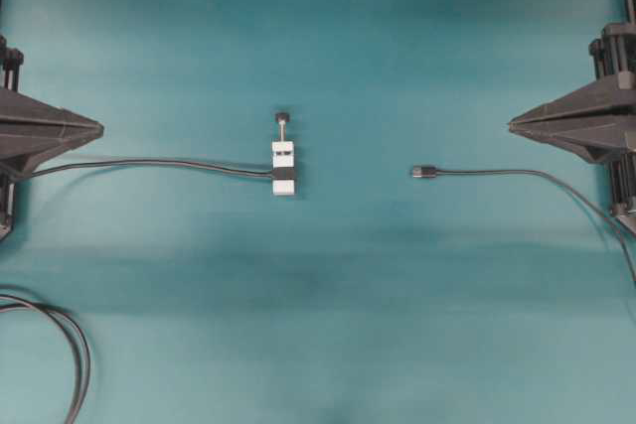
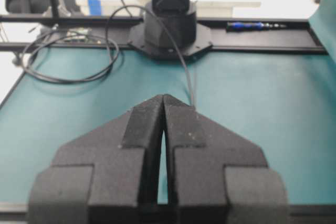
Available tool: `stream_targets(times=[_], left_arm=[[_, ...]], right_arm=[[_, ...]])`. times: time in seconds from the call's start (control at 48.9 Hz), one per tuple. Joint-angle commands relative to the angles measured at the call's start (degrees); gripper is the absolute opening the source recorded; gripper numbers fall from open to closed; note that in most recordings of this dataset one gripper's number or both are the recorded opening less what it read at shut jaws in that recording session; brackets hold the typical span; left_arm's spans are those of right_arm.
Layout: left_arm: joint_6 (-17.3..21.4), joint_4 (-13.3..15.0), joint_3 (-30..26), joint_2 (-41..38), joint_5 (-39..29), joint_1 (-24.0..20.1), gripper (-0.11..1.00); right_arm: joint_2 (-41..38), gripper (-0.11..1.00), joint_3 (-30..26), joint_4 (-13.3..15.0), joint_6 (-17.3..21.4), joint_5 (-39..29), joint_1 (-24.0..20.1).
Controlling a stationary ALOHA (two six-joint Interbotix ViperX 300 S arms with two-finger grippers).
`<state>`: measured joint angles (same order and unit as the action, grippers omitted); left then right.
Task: Insert the USB cable into the female connector supported by the left arm.
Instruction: 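Move left gripper toward the white clamp and right gripper toward the USB plug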
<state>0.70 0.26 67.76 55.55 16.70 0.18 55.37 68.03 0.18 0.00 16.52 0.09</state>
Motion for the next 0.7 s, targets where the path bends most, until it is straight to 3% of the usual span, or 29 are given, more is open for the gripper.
stream_targets(times=[0.0,0.512,0.675], left_arm=[[-0.8,0.8,0.2,-1.0,-0.6,0.1,0.01],[-1.1,1.6,-2.7,-10.1,-8.7,0.8,0.0],[-1.3,1.8,-3.2,-13.1,-8.7,0.4,0.09]], right_arm=[[-0.4,0.0,-0.7,0.3,0.4,0.3,-0.2],[-0.4,0.0,-3.9,0.4,2.8,-16.9,-0.4],[-1.0,0.0,-4.5,0.4,3.8,-20.5,-0.4]])
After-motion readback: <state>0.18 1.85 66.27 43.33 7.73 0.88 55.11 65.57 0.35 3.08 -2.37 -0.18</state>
